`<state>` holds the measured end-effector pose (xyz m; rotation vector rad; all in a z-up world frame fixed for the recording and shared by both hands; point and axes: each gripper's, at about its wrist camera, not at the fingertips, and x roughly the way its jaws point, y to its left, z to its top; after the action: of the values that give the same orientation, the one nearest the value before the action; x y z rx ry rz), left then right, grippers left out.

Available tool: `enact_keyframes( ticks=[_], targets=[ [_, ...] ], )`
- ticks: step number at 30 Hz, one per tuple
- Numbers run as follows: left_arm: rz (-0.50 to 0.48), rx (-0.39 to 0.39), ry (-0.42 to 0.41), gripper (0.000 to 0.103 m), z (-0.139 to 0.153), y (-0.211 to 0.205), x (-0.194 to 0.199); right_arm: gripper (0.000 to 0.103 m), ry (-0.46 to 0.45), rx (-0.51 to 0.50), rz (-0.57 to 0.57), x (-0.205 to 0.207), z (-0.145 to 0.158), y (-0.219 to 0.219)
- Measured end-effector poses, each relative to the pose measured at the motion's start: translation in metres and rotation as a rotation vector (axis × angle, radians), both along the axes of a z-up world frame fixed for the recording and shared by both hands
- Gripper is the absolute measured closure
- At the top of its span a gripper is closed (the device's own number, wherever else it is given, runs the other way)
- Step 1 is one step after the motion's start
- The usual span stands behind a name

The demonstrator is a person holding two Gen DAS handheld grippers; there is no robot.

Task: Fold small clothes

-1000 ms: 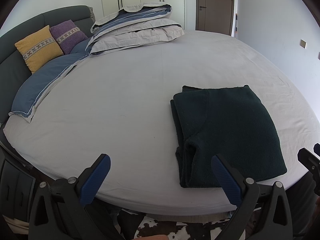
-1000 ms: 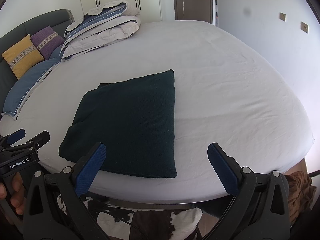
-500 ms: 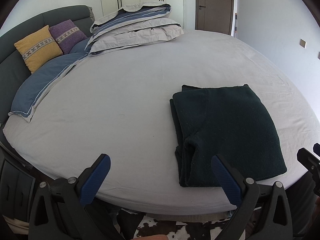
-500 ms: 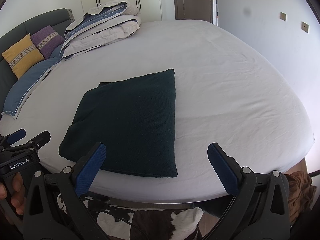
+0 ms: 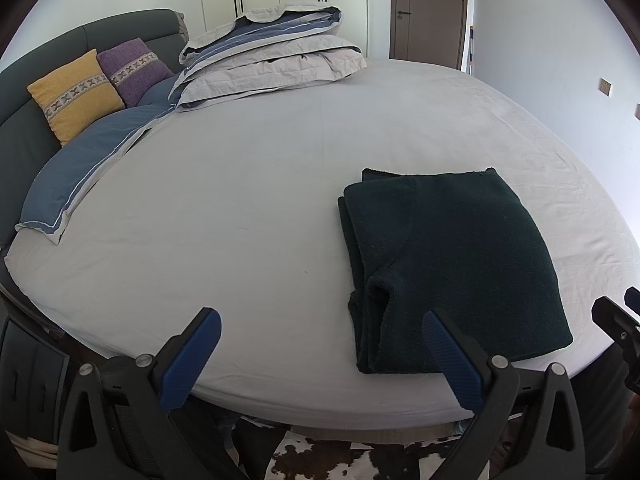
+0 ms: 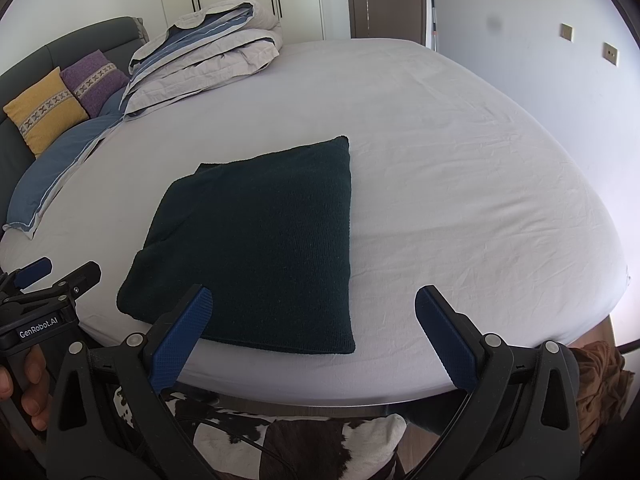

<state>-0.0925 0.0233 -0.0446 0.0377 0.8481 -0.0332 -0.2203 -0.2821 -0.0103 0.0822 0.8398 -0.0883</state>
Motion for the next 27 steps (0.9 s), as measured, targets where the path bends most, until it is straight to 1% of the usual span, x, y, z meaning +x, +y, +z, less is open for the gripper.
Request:
enact_keyframes(
  ticks=[27],
  targets=[
    [-0.016,-0.006,0.012,0.0,-0.0009,0.0013,0.0058,0.0,0.003,0.002,0.003,0.0015,-0.0033,0.0002]
  ],
)
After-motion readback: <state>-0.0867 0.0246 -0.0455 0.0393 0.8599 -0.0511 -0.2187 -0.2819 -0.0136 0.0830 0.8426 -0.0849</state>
